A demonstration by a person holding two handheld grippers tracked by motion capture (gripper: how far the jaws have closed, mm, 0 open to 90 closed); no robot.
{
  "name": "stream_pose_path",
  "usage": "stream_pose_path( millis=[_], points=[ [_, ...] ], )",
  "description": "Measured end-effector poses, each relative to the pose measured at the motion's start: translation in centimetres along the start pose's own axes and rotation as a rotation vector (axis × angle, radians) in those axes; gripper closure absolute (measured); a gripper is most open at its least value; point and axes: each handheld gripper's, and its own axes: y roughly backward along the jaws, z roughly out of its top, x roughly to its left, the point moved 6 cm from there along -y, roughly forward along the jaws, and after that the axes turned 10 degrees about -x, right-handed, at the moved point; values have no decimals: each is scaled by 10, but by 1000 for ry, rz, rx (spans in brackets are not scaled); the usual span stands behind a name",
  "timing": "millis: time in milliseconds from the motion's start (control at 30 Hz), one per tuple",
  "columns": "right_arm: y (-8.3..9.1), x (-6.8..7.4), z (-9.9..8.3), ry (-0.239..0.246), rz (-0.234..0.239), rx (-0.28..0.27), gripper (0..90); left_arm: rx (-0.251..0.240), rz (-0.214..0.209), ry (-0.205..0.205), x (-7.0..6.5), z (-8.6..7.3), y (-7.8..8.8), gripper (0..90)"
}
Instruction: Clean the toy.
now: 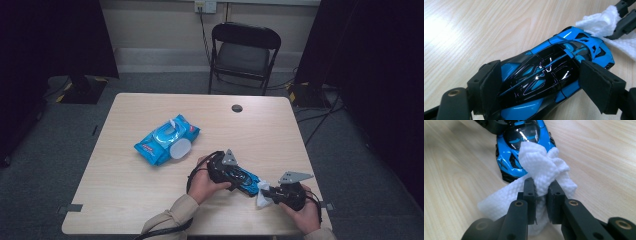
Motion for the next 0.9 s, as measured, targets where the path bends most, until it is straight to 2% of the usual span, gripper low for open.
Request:
stream_pose_path(
  millis=[467,733,900],
  points=[
    [2,16,-3,15,55,23,803,9,3,-7,0,0,0,189],
    [-2,22,-2,-2,110,20,808,10,5,-5,0,0,0,189],
    [-6,31,-1,17,136,22,809,12,6,-5,1,0,1,189]
  ],
)
